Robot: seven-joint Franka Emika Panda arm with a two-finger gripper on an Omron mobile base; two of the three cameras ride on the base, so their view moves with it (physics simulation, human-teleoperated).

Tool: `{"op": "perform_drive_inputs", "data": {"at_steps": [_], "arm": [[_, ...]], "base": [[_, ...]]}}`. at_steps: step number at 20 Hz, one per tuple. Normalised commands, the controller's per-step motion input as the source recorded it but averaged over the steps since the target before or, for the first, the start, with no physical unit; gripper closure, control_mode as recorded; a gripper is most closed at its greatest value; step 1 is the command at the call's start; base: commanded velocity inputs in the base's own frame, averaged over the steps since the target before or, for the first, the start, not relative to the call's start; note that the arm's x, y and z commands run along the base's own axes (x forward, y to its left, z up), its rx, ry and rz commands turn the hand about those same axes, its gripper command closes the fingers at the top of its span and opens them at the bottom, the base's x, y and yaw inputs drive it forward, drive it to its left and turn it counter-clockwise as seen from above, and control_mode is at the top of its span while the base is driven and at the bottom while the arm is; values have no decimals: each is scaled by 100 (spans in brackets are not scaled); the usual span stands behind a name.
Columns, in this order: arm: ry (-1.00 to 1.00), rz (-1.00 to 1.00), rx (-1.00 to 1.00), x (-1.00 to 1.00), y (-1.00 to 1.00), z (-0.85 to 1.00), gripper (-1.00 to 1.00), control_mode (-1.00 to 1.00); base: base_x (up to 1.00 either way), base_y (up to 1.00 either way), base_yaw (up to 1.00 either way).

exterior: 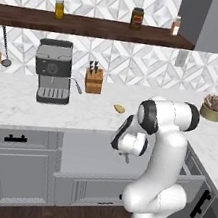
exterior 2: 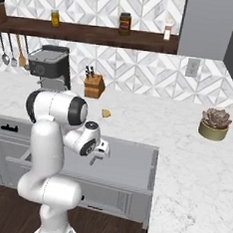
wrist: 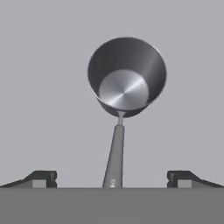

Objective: Pick the measuring cup from the drawer and place it on the counter.

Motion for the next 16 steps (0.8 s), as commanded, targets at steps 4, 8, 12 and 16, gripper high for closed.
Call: {"op": "perform_drive_inputs", "data": {"at_steps": [4, 8, 12, 16], "arm": [[0, 0, 0, 10, 0, -58, -100, -100], [0, 0, 0, 1, 0, -41, -100, -100], [0, 0, 0, 0, 0, -18, -100, -100], [0, 0, 0, 0, 0, 0, 100, -100]], "base": [[0, 0, 0], [0, 0, 0], [0, 0, 0], [0, 0, 0]]}}
